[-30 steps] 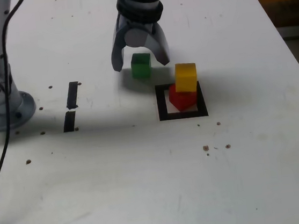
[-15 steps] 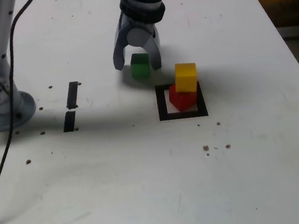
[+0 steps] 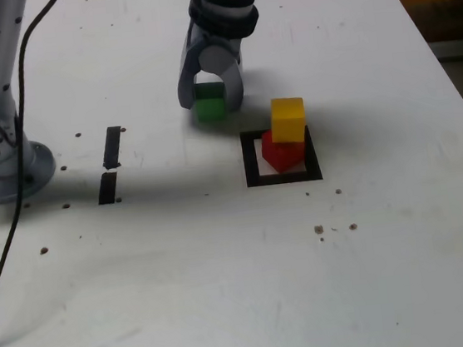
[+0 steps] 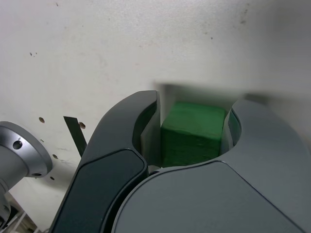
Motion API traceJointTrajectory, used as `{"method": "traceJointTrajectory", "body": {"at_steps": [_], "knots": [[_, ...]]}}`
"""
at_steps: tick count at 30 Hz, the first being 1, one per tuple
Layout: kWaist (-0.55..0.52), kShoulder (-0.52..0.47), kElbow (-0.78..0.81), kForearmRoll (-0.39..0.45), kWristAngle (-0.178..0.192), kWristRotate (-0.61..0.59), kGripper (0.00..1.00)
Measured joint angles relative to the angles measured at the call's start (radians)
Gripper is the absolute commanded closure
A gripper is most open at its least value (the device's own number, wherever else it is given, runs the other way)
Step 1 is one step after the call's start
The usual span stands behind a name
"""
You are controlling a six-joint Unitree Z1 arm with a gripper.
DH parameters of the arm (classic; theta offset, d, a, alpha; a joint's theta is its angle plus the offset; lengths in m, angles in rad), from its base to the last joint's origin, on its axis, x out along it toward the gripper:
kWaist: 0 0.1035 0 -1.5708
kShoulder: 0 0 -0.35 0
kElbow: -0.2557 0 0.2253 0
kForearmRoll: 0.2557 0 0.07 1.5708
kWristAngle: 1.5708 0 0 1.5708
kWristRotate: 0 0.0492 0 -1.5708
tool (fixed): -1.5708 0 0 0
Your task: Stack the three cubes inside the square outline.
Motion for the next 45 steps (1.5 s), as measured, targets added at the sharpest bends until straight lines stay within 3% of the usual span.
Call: {"method": "traceJointTrajectory", "body": {"at_steps": [5, 12, 18, 28, 36, 45], "knots": [[-0.008, -0.047, -0.016, 0.051, 0.018, -0.025, 0.81], [-0.047, -0.149, -0.175, 0.274, 0.069, -0.073, 0.81], [-0.095, -0.185, -0.334, 0.4, 0.079, -0.094, 0.81], [-0.187, -0.197, -0.472, 0.425, 0.074, -0.185, 0.85], [-0.27, -0.194, -0.514, 0.425, 0.05, -0.334, 0.85], [-0.314, -0.126, -0.532, 0.425, -0.037, -0.417, 0.85]]}}
